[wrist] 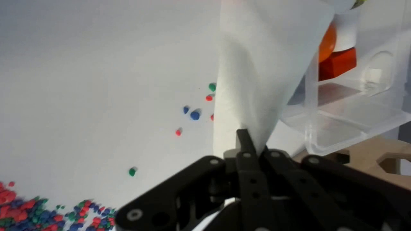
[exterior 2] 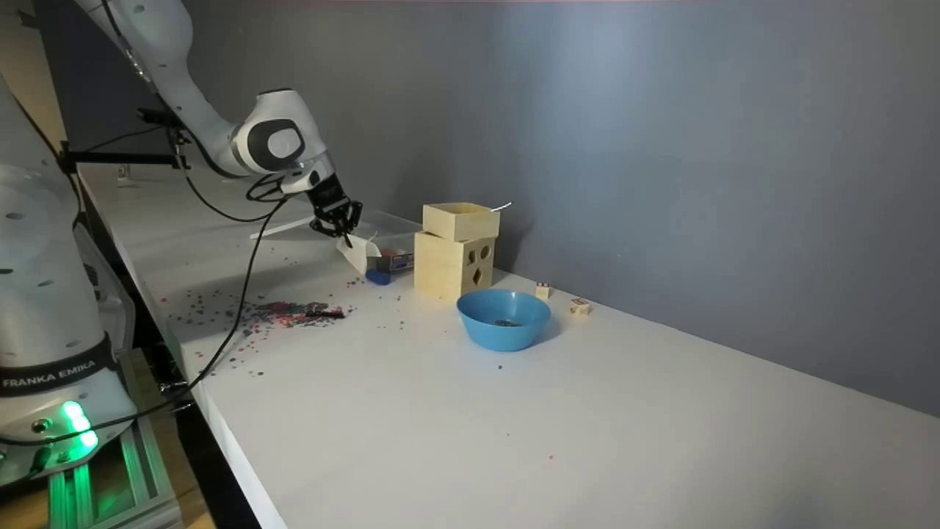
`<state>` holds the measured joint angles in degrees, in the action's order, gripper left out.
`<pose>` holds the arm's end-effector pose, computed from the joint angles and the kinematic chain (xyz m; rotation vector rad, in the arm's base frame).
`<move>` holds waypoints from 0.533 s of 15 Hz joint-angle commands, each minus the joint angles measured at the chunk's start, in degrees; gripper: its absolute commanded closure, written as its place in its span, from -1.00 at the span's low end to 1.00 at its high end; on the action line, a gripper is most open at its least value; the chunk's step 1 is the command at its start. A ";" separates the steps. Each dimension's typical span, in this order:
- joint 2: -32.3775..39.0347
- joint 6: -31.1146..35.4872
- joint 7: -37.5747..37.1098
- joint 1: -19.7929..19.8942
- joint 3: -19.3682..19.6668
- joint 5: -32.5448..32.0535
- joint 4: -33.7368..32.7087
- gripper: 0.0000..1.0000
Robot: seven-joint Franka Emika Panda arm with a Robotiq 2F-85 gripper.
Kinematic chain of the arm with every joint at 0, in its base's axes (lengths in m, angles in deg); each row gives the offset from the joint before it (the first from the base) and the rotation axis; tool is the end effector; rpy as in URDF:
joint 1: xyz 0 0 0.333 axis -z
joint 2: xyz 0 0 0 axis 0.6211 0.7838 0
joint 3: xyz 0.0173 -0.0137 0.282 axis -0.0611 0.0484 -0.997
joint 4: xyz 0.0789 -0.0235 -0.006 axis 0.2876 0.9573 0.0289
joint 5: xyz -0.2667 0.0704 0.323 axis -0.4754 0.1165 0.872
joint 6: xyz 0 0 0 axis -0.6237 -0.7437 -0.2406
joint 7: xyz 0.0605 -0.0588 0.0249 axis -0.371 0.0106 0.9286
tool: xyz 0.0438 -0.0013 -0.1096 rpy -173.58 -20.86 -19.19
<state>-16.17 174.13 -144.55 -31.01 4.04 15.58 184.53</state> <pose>0.4778 0.0914 0.2898 -1.7821 2.1314 -0.4414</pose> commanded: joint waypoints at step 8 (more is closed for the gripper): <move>8.27 1.71 -26.96 14.12 -13.16 -32.44 -5.34 0.99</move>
<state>-10.99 176.83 -165.85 -18.82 -6.90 -10.47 181.29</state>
